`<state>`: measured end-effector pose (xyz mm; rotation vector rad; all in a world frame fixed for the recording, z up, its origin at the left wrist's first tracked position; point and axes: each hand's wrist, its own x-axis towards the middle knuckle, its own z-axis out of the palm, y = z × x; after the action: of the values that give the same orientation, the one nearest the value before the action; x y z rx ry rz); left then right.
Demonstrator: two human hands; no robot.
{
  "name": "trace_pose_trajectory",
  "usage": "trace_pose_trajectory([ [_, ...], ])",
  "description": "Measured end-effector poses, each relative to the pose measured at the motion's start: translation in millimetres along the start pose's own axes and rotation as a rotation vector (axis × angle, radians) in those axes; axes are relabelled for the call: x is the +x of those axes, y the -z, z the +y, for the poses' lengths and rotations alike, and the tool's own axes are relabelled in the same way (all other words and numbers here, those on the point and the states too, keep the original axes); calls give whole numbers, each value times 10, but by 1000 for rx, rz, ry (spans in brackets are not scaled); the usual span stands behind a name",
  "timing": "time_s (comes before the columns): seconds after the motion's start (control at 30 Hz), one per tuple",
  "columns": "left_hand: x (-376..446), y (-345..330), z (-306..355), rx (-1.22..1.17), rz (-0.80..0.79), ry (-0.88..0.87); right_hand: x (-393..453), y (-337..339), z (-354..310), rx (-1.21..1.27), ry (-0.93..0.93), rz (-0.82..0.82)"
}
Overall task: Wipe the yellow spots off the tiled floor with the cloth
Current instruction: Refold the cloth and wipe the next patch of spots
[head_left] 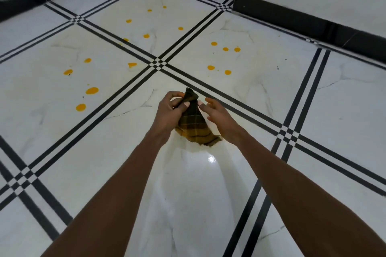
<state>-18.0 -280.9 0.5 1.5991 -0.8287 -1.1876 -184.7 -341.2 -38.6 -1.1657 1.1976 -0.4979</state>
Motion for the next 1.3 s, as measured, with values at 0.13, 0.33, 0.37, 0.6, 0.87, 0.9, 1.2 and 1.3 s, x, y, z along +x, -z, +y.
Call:
trace_pose_trajectory([
  [0.13, -8, 131, 484, 6, -177, -88, 13, 78, -157, 213, -126, -254],
  [0.33, 16, 266, 983, 66, -321, -112, -266, 104, -517, 360, 6, -185],
  [0.37, 77, 273, 1008, 71, -297, -111, -266, 166, -564, 372, 47, -129],
  [0.6, 572, -2, 636, -30, -108, -22, -95, 791, -620, 278, 186, 175],
  [0.87, 1024, -234, 464, 66, -12, -81, -46, 831, -1069, -528, 740, 487],
  [0.9, 1043, -187, 368, 121, 28, -78, -8, 744, -1010, -661, 708, 477],
  [1.2, 1101, 178, -472, 663, 59, -64, 306, 234, 84, -1103, 418, 62],
  [1.3, 1229, 214, -608, 854, 45, -189, 662, 243, 189, -1023, 427, 356],
])
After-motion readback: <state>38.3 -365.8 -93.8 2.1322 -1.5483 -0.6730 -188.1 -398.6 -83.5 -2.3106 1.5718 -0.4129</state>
